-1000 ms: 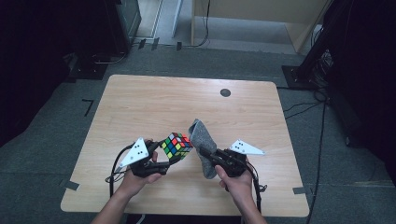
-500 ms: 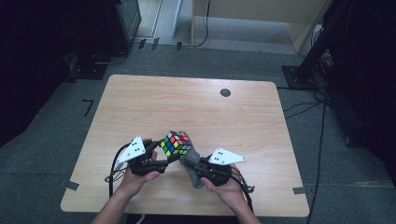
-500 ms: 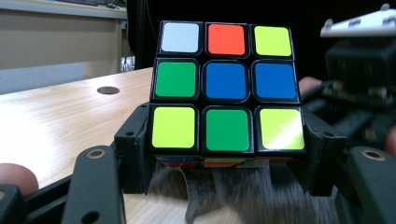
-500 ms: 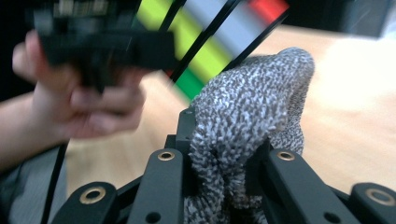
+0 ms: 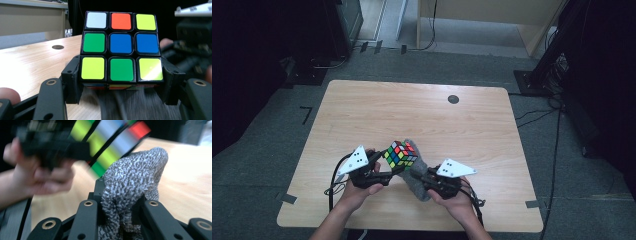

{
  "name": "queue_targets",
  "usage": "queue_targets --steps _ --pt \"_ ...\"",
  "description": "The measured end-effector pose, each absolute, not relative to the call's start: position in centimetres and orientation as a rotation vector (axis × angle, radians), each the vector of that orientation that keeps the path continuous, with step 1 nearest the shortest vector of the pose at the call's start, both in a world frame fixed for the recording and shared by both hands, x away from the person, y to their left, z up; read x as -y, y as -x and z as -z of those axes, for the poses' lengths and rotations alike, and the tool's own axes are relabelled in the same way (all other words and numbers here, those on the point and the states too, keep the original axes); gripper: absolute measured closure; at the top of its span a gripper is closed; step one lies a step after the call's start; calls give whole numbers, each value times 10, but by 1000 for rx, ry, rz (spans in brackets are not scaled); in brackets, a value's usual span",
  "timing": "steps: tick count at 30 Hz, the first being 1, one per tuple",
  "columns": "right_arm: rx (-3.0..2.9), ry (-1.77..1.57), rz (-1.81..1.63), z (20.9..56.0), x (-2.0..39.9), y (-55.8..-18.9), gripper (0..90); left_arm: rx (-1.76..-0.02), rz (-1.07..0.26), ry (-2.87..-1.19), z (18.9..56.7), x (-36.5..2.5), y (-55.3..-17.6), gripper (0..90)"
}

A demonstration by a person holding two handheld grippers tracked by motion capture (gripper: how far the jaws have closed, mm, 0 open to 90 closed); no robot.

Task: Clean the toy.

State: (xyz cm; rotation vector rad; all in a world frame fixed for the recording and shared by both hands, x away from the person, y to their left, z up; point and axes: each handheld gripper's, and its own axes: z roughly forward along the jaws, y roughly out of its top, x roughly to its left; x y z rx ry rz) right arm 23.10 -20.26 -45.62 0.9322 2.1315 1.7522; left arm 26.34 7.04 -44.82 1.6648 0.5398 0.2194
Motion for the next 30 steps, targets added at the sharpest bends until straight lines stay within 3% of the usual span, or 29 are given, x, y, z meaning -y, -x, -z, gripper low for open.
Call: queue_targets --steps 3,10,16,24,30 --pt "-2071 -963 -1788 455 209 -233 740 -537 -219 -1672 449 -69 -263 342" --pt "-2256 -810 -1685 466 178 -223 742 -541 -214 -1655 446 -73 -263 342" --pt "-2120 -934 -1749 455 203 -229 755 -533 -218 -1674 448 -69 -262 343" --pt "-2249 -827 -1684 464 181 -223 752 -545 -217 -1660 447 -72 -264 343" --pt "-2120 -939 -1764 455 203 -230 753 -535 -219 -1675 448 -69 -262 343"
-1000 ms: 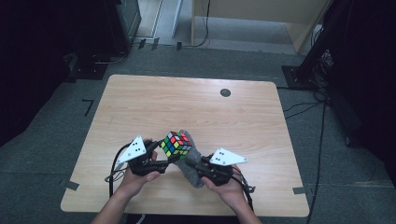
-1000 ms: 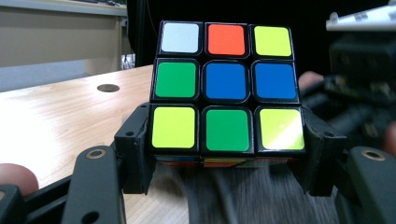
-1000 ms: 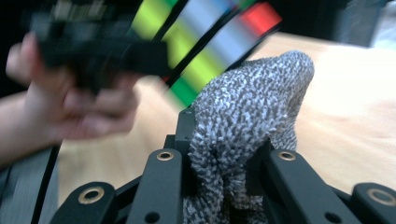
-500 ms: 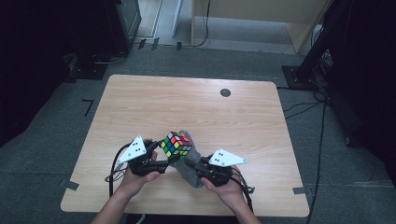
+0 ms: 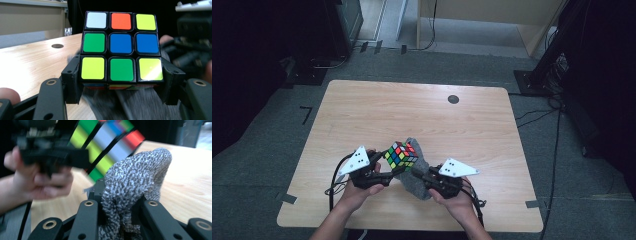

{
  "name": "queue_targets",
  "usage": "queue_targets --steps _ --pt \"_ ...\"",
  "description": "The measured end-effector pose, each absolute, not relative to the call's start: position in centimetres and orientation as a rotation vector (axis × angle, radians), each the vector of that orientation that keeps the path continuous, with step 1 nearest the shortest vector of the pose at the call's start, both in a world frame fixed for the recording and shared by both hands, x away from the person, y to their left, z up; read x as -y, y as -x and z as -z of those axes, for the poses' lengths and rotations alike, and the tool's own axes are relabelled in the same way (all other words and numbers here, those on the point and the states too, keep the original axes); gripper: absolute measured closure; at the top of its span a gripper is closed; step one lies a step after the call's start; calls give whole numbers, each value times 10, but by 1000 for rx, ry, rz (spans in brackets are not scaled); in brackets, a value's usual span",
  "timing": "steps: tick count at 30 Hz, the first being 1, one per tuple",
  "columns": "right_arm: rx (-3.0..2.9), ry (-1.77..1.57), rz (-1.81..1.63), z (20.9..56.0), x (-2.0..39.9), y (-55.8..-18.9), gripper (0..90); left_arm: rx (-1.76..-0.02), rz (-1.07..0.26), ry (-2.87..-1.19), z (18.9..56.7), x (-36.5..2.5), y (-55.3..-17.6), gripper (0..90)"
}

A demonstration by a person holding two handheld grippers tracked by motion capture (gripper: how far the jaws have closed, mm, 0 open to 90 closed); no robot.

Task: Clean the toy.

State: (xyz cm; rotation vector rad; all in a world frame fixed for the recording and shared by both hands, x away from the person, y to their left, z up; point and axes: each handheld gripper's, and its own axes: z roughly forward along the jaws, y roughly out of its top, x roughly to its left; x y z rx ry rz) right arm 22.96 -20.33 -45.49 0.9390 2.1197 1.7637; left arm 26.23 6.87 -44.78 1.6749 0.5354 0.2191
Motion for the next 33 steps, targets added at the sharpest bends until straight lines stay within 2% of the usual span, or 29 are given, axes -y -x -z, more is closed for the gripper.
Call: queue_targets --steps 8,15,23,30,33 --pt "-2276 -823 -1695 467 178 -224 750 -553 -220 -1668 448 -71 -264 342" --pt "-2108 -943 -1775 459 205 -232 753 -544 -220 -1683 449 -68 -263 343" --pt "-2273 -842 -1740 471 180 -227 751 -568 -215 -1667 449 -70 -264 342" --pt "-2070 -977 -1816 461 209 -235 753 -559 -219 -1689 452 -66 -264 343" --pt "-2117 -943 -1817 464 203 -233 750 -560 -217 -1683 451 -67 -264 342"
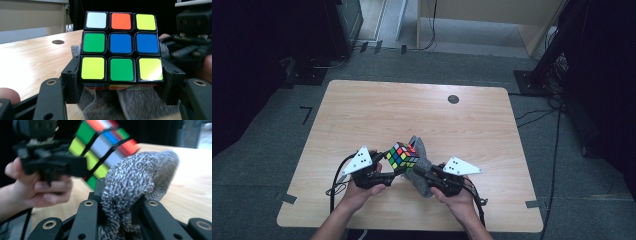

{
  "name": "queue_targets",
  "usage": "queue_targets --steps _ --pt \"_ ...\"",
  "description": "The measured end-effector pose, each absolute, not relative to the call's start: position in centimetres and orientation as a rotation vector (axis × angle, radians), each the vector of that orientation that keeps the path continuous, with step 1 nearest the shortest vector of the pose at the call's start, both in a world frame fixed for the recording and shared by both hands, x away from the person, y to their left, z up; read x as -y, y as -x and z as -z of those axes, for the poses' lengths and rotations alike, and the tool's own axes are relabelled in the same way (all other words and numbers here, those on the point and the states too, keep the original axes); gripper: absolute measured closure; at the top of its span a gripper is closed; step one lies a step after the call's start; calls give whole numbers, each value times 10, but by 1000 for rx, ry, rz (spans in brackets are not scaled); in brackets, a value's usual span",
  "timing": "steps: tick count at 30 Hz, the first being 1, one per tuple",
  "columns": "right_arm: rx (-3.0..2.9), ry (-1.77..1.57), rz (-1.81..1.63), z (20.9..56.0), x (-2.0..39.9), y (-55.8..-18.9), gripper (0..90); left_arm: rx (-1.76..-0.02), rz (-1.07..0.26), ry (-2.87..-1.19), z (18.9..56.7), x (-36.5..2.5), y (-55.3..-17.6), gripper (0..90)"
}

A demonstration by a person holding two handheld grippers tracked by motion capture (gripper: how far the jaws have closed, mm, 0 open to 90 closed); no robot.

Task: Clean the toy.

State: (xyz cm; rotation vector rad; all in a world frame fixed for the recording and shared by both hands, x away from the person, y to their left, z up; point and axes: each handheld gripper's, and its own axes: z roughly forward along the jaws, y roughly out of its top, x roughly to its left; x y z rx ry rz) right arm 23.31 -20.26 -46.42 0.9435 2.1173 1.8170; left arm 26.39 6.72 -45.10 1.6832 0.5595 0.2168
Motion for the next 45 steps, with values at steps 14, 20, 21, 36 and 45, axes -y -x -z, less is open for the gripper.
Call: queue_targets --steps 14,20,21,36,45 --pt "-2080 -895 -1808 463 203 -233 746 -560 -212 -1677 450 -69 -264 343" --pt "-2277 -745 -1713 475 173 -225 743 -572 -210 -1668 450 -71 -265 343" --pt "-2270 -728 -1706 474 173 -224 744 -570 -212 -1666 450 -71 -265 343" --pt "-2203 -692 -1717 471 176 -224 742 -580 -182 -1625 447 -77 -267 343" --pt "-2032 -857 -1743 463 201 -232 744 -565 -182 -1650 449 -70 -264 343"
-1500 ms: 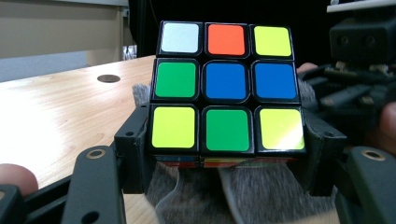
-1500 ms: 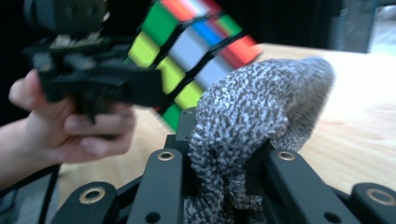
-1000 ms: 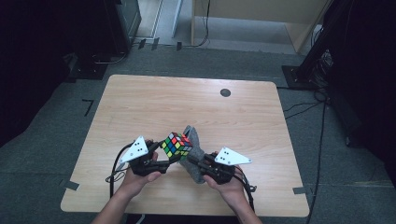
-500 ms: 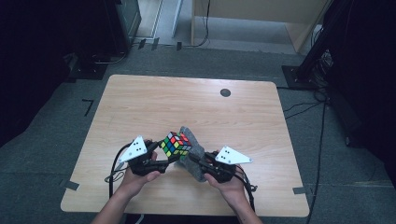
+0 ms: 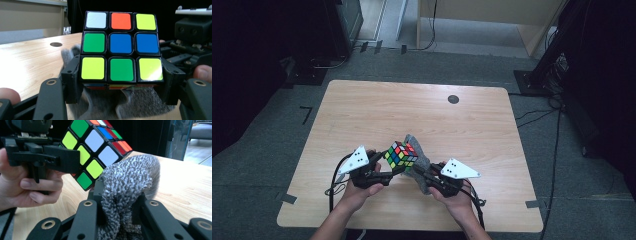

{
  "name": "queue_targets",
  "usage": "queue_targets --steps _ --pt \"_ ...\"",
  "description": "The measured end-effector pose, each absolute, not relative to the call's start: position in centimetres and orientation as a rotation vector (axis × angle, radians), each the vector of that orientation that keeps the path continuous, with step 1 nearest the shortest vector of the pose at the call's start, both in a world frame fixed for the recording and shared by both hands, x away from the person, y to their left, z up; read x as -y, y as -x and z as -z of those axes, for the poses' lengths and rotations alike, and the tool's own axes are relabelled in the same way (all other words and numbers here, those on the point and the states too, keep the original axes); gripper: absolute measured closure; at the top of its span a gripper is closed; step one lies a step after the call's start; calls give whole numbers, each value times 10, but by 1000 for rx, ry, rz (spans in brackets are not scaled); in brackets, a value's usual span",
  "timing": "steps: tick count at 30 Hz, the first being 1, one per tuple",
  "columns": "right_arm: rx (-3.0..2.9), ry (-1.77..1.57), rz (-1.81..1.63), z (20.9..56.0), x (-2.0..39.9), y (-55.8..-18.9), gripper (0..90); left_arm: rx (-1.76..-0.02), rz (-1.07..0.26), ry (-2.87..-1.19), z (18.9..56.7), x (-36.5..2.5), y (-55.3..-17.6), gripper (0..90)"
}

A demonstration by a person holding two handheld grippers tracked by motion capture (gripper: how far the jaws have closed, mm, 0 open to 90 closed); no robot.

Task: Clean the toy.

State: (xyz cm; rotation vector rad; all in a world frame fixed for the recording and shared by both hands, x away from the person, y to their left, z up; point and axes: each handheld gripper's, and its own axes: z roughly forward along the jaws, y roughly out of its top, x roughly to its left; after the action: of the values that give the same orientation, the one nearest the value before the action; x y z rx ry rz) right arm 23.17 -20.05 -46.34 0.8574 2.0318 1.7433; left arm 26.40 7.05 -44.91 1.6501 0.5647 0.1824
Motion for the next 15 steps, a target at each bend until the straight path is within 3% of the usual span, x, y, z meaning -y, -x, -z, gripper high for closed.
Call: queue_targets --steps 8,15 --pt "-2231 -713 -1724 478 162 -219 743 -582 -188 -1618 449 -73 -264 343" --pt "-2175 -769 -1758 476 170 -223 749 -607 -199 -1618 450 -74 -266 343"
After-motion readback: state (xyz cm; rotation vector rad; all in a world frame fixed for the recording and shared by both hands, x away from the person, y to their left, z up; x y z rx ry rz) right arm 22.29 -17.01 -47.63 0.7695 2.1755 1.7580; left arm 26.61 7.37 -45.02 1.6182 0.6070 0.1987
